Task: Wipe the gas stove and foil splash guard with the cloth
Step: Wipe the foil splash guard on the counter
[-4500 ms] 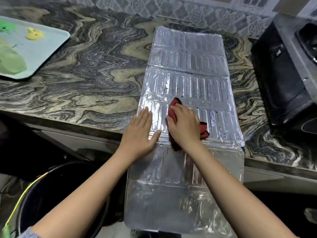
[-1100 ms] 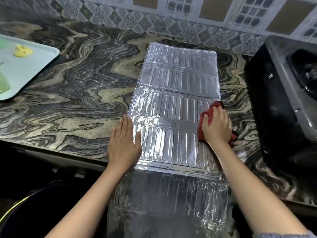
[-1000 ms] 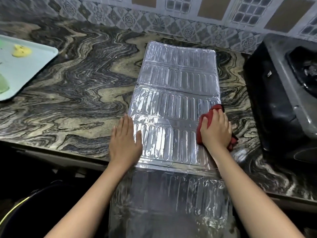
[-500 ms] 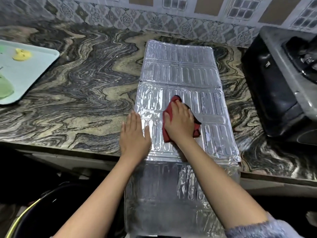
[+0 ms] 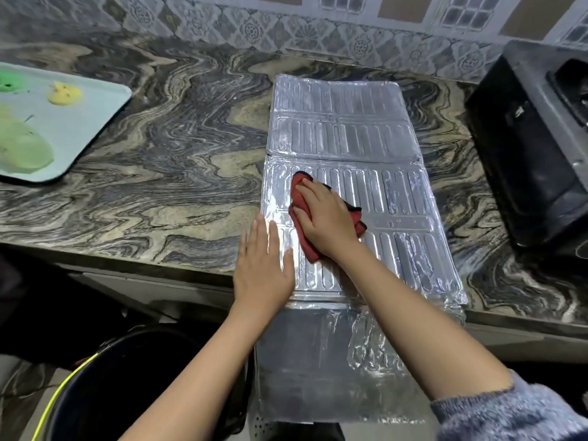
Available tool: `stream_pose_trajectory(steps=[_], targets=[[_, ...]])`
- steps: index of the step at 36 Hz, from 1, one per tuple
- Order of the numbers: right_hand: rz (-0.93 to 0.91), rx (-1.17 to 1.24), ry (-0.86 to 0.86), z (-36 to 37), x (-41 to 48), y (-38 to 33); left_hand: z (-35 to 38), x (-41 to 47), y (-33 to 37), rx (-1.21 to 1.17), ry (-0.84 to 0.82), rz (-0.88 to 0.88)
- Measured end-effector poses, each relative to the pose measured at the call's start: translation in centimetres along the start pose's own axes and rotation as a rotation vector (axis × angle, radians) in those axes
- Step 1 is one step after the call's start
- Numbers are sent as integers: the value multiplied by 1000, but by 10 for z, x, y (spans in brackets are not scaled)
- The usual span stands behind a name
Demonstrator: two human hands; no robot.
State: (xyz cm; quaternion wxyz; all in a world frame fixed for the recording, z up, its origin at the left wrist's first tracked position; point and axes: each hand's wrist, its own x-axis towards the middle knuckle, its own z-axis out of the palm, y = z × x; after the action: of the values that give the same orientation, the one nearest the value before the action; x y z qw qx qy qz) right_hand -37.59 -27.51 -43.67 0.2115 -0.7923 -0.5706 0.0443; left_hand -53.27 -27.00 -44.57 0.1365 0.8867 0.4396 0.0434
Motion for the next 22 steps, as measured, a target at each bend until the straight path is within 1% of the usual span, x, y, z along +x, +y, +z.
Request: stream_pose_trajectory(steps=[6,11,14,18,20,22], targets=[[34,51,68,6,16,-10,1,-23,-4,4,-35,26],[34,38,62,13,36,-17,4,-45,-11,18,2,-2],[50,35,66,14,46,-18,0,-54,-14,-3,-20,21],[49,15,70,15,53,-17,-19,-29,-16,-158,39,-18],[27,15,69,16,53,-15,-23,-3,-19,-189,78,-40],[-11,17,65,16,54,-13,-24,25,-23,-177,76,-45]])
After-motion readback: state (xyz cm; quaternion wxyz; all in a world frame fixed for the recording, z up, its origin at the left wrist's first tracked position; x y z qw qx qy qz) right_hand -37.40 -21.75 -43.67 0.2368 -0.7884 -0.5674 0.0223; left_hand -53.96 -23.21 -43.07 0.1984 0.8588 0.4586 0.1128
